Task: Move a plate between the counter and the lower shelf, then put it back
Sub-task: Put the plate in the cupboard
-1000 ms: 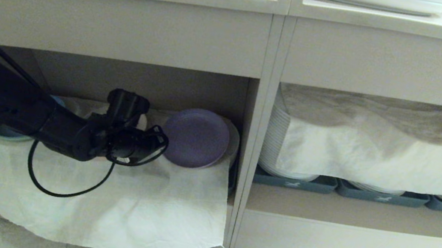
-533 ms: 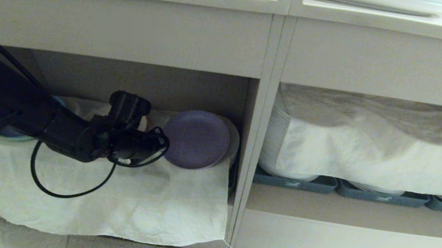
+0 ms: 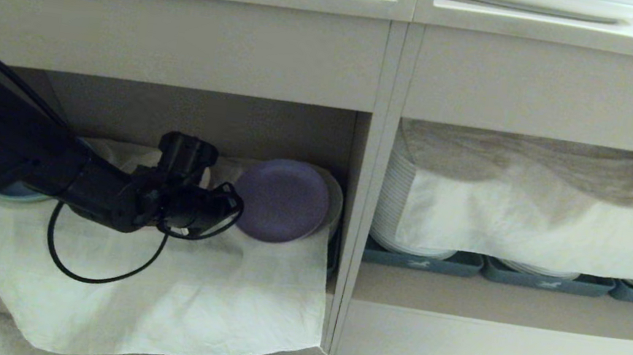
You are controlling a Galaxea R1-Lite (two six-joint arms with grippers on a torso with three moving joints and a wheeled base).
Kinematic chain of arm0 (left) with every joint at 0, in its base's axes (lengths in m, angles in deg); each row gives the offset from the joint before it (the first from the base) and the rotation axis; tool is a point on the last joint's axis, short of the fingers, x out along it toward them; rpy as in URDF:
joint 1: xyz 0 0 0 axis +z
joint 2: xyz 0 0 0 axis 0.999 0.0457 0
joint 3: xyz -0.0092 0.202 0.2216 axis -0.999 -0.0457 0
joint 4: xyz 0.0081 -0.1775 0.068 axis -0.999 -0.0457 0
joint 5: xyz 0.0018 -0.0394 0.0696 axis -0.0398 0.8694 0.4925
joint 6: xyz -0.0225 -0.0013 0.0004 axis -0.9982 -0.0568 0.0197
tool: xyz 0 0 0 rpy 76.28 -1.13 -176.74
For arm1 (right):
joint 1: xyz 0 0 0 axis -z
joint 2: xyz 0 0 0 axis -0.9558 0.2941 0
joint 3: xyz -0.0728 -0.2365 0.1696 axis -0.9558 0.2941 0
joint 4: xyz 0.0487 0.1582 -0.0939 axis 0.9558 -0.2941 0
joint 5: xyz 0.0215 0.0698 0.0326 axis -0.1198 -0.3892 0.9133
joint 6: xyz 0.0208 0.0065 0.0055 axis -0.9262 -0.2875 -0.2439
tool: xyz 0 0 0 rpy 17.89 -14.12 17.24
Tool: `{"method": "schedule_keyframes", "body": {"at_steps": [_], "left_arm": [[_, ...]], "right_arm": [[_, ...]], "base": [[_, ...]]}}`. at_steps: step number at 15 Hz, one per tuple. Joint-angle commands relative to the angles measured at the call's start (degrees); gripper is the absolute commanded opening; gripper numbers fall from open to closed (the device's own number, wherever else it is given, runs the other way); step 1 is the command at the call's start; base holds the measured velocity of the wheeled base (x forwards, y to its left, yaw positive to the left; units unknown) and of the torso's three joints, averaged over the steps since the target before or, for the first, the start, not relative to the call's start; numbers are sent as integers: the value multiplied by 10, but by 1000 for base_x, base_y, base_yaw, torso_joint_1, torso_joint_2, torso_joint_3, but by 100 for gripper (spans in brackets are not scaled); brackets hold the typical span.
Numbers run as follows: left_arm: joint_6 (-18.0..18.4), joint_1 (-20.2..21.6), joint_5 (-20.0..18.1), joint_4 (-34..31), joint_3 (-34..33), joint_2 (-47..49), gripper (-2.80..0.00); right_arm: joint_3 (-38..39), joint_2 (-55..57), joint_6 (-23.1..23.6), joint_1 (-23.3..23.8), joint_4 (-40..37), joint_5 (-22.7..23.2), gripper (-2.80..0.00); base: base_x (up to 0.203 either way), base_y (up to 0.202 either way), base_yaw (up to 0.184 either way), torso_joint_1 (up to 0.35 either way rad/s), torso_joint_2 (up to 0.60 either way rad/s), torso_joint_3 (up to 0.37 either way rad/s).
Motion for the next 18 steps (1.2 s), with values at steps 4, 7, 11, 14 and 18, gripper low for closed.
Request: {"method": "schedule_keyframes", "body": {"at_steps": [4, 7, 11, 14, 18], "left_arm": [[-2, 1, 2, 1, 1, 5, 0], [-2, 1, 6, 2, 2, 4, 0], [-2, 1, 8, -2, -10, -13, 0], [-2, 3, 11, -3, -29, -34, 0], [-2, 2, 13, -3, -60, -63, 0]], "right_arm": [[0, 0, 0, -1, 0, 0, -280], [0, 0, 0, 0, 0, 0, -280], [0, 0, 0, 0, 0, 0, -280], [0, 0, 0, -1, 0, 0, -280], [0, 0, 0, 0, 0, 0, -280]], "base": [[0, 0, 0, 0, 0, 0], [0, 0, 0, 0, 0, 0], [0, 0, 0, 0, 0, 0], [0, 0, 0, 0, 0, 0], [0, 0, 0, 0, 0, 0]]}}
